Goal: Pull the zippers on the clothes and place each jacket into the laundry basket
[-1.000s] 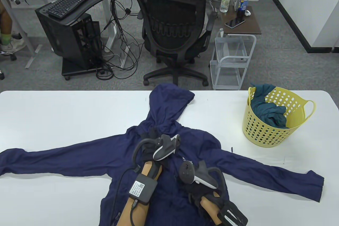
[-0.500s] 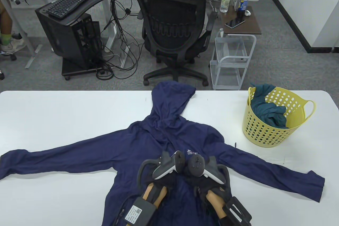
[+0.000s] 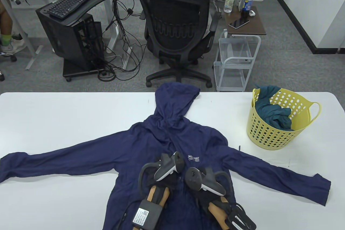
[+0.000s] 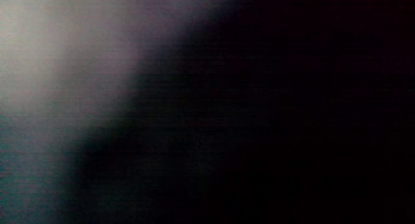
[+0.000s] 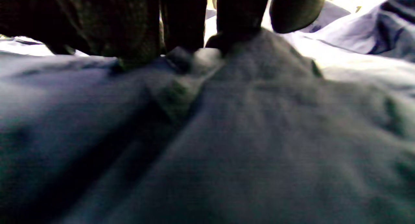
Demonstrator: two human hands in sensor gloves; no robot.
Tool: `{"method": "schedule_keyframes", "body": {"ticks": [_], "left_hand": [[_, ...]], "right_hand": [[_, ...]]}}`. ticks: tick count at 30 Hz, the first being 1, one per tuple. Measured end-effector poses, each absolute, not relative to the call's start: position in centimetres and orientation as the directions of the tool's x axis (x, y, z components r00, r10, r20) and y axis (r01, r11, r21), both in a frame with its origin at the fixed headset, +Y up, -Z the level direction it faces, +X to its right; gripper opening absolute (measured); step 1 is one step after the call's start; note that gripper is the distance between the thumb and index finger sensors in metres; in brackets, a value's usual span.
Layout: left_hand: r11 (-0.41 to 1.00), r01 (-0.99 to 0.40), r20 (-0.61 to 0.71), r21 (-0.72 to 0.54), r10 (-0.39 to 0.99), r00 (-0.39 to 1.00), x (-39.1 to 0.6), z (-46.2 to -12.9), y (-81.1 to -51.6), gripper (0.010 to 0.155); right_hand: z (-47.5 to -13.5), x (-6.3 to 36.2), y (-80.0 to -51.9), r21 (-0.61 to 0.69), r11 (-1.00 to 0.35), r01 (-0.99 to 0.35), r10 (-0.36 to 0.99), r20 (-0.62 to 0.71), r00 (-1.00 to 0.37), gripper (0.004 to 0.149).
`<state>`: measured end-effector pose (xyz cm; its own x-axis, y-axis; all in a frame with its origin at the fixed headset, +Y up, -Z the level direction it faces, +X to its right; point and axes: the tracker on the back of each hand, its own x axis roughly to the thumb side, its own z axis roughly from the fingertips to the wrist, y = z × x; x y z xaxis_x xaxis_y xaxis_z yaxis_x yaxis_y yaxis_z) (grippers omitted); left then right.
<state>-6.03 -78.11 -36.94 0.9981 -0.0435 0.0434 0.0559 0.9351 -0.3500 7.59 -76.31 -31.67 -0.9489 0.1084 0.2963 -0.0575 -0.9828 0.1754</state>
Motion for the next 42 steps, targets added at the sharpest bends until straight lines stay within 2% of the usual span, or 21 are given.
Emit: {"method": "schedule_keyframes", "body": {"ticks": [8,12,16,24,28,32,42], "left_hand": [[0.93,0.05,-0.048,-0.364,-0.073,0.996,-7.2,-37.9,-78.3,0.055],[0.93,0.053,-0.056,-0.365,-0.079,0.995,-7.2,-38.1,-78.3,0.056],[0.922,0.059,-0.015,-0.382,-0.07,0.997,-7.2,-37.7,-78.1,0.057],[0.963,0.051,0.119,-0.265,-0.019,0.993,-6.2,-34.2,-75.4,0.055],[0.947,0.064,0.172,-0.316,-0.01,0.985,-5.5,-32.7,-75.7,0.053],[0.93,0.062,0.166,-0.363,-0.001,0.986,-6.1,-33.0,-77.6,0.054],[0.915,0.003,0.111,-0.403,0.046,0.993,-8.2,-34.4,-78.8,0.054]], "right_hand": [[-30.2,6.0,-75.6,0.212,-0.977,-0.009,0.096,0.402,-0.911,0.044],[-30.4,6.0,-75.9,0.24,-0.971,-0.003,0.102,0.4,-0.911,0.043],[-30.7,6.4,-76.2,0.279,-0.96,0.008,0.099,0.366,-0.925,0.043],[-32.0,7.7,-76.8,0.287,-0.956,-0.058,0.142,0.284,-0.948,0.044],[-32.9,8.9,-77.1,0.269,-0.957,-0.11,0.176,0.233,-0.956,0.044],[-33.1,9.5,-77.4,0.234,-0.964,-0.128,0.183,0.23,-0.956,0.044],[-31.7,6.9,-76.9,0.118,-0.993,-0.022,0.059,0.316,-0.947,0.045]]}}
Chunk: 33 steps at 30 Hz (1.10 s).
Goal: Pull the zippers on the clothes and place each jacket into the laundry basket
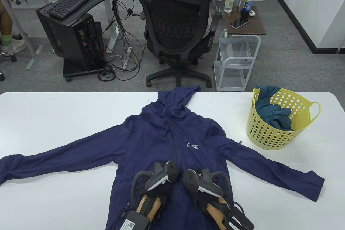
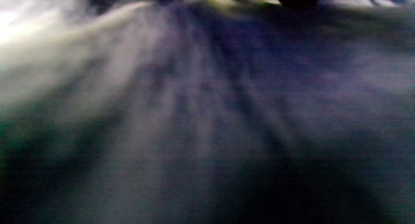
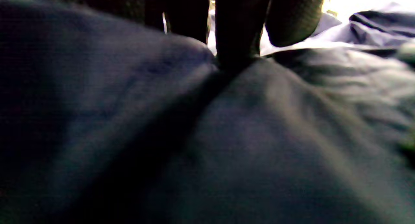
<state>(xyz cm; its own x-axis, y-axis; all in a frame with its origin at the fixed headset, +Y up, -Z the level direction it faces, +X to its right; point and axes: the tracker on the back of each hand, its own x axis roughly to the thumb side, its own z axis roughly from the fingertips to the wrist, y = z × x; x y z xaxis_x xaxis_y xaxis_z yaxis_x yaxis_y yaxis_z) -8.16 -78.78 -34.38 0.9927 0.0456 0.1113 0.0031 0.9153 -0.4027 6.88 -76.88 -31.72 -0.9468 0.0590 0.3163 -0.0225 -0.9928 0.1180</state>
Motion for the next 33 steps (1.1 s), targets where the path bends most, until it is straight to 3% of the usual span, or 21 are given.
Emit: {"method": "schedule_keyframes", "body": {"ticks": [8,12,18,22,26,33], "left_hand": [[0.92,-0.037,0.057,-0.39,0.064,0.996,-10.5,-35.2,-79.0,0.054],[0.918,-0.034,0.035,-0.395,0.052,0.998,-11.0,-35.3,-79.2,0.054],[0.92,-0.009,0.018,-0.391,0.017,1.0,-10.9,-35.4,-79.1,0.054],[0.928,0.018,0.048,-0.373,0.0,0.999,-10.5,-35.2,-79.0,0.054],[0.972,0.031,0.084,-0.232,-0.011,0.996,-10.0,-34.1,-77.7,0.054],[0.986,-0.093,0.185,-0.14,0.119,0.976,-8.1,-32.0,-75.5,0.051]], "right_hand": [[-29.6,4.5,-74.9,0.098,-0.995,0.012,0.032,0.434,-0.9,0.044],[-28.0,4.3,-75.7,0.058,-0.997,0.047,-0.013,0.484,-0.875,0.044],[-26.5,4.3,-76.0,0.124,-0.991,0.048,0.022,0.51,-0.86,0.044],[-26.5,4.4,-76.2,0.171,-0.984,0.05,0.04,0.486,-0.873,0.044],[-27.2,5.0,-76.4,0.208,-0.978,0.037,0.055,0.418,-0.907,0.044],[-30.2,7.6,-77.0,0.208,-0.976,-0.069,0.119,0.236,-0.964,0.044]]}}
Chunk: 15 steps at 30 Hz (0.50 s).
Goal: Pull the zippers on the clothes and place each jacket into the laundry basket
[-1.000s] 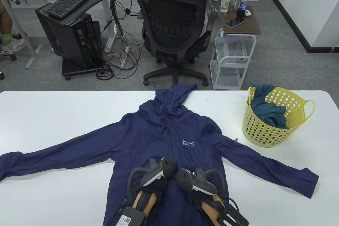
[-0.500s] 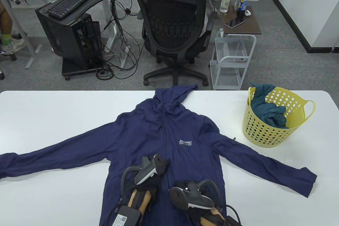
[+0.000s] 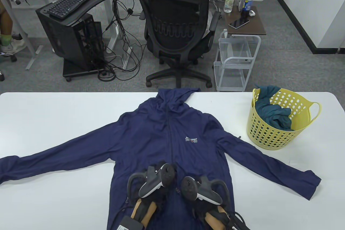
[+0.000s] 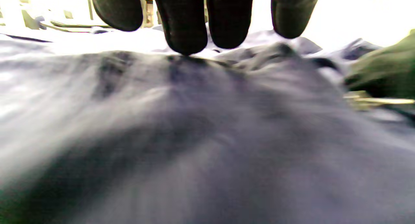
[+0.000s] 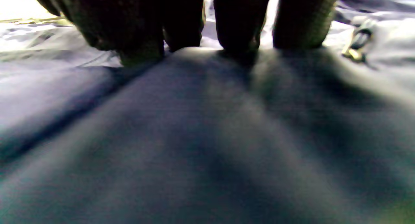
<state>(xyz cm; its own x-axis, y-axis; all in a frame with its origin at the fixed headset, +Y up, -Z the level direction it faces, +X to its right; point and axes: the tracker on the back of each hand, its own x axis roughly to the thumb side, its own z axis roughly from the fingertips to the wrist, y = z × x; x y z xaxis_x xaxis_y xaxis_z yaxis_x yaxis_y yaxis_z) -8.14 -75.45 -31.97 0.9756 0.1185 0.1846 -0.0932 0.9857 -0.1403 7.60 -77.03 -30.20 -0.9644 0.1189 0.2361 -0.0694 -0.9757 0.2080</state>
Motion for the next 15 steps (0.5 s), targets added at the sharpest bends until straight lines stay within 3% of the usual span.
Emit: {"method": "schedule_keyframes", "body": {"ticks": [3,7,12,15], "left_hand": [[0.976,-0.077,0.239,-0.203,0.126,0.963,-6.4,-31.2,-75.6,0.051],[0.936,0.046,0.24,-0.35,0.042,0.97,-5.8,-31.5,-77.5,0.054],[0.92,0.035,0.208,-0.39,0.051,0.977,-6.3,-31.9,-78.1,0.055],[0.922,0.057,0.199,-0.384,0.023,0.98,-6.0,-31.9,-78.1,0.055]], "right_hand": [[-31.2,8.9,-77.2,0.2,-0.973,-0.118,0.157,0.192,-0.969,0.044],[-31.3,9.4,-77.4,0.195,-0.972,-0.133,0.172,0.199,-0.965,0.045],[-30.8,8.9,-77.2,0.188,-0.977,-0.101,0.144,0.233,-0.962,0.045],[-30.0,8.0,-76.9,0.124,-0.992,-0.014,0.05,0.29,-0.956,0.045]]}}
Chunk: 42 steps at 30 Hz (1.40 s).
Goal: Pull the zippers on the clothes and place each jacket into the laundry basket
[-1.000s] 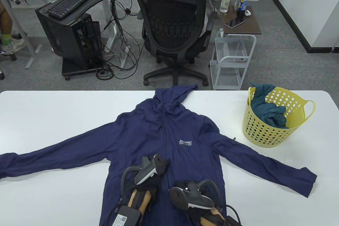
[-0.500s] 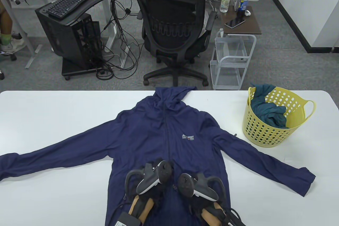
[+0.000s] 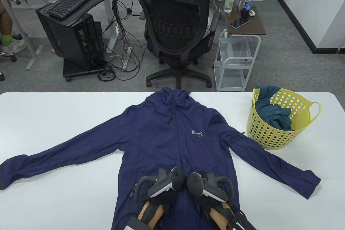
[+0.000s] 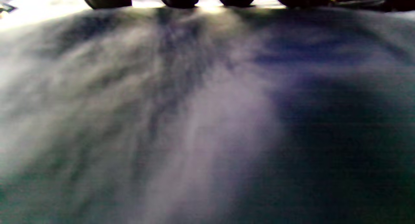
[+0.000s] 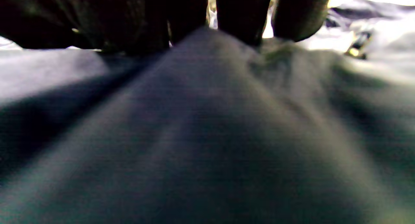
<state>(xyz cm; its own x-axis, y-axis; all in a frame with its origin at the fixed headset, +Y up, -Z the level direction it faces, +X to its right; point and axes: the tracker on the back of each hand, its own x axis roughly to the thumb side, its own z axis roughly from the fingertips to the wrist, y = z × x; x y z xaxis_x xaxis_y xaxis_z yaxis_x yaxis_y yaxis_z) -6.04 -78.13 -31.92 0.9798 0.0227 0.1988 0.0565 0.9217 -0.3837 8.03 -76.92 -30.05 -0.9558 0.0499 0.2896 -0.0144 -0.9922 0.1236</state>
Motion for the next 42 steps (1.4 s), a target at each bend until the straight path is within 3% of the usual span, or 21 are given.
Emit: {"method": "schedule_keyframes", "body": {"ticks": [5,20,24,32,36,40,42], "left_hand": [[0.922,0.087,0.175,-0.376,-0.022,0.984,-5.9,-32.2,-78.4,0.055],[0.931,-0.003,0.01,-0.365,0.007,1.0,-10.8,-34.3,-79.0,0.054],[0.936,0.02,0.029,-0.351,-0.011,1.0,-10.5,-34.1,-78.9,0.055],[0.981,0.026,0.149,-0.192,0.003,0.989,-8.1,-31.4,-76.3,0.055],[0.955,0.052,0.216,-0.293,0.013,0.976,-6.3,-30.9,-77.1,0.054],[0.925,0.081,0.202,-0.371,-0.005,0.979,-6.4,-31.2,-78.0,0.056],[0.915,0.028,0.167,-0.404,0.044,0.985,-6.6,-31.3,-78.2,0.056]], "right_hand": [[-28.8,7.0,-76.3,0.094,-0.994,0.064,-0.027,0.352,-0.936,0.044],[-25.1,3.5,-75.4,0.147,-0.985,0.094,0.005,0.564,-0.826,0.043],[-25.6,3.7,-75.8,0.176,-0.979,0.103,0.008,0.536,-0.844,0.043],[-28.7,6.8,-76.7,0.256,-0.966,0.019,0.078,0.364,-0.928,0.044],[-30.4,8.8,-77.2,0.292,-0.953,-0.081,0.165,0.275,-0.947,0.044],[-30.4,9.3,-77.5,0.306,-0.947,-0.097,0.184,0.267,-0.946,0.046],[-30.2,9.1,-77.4,0.287,-0.955,-0.076,0.159,0.277,-0.948,0.045]]}}
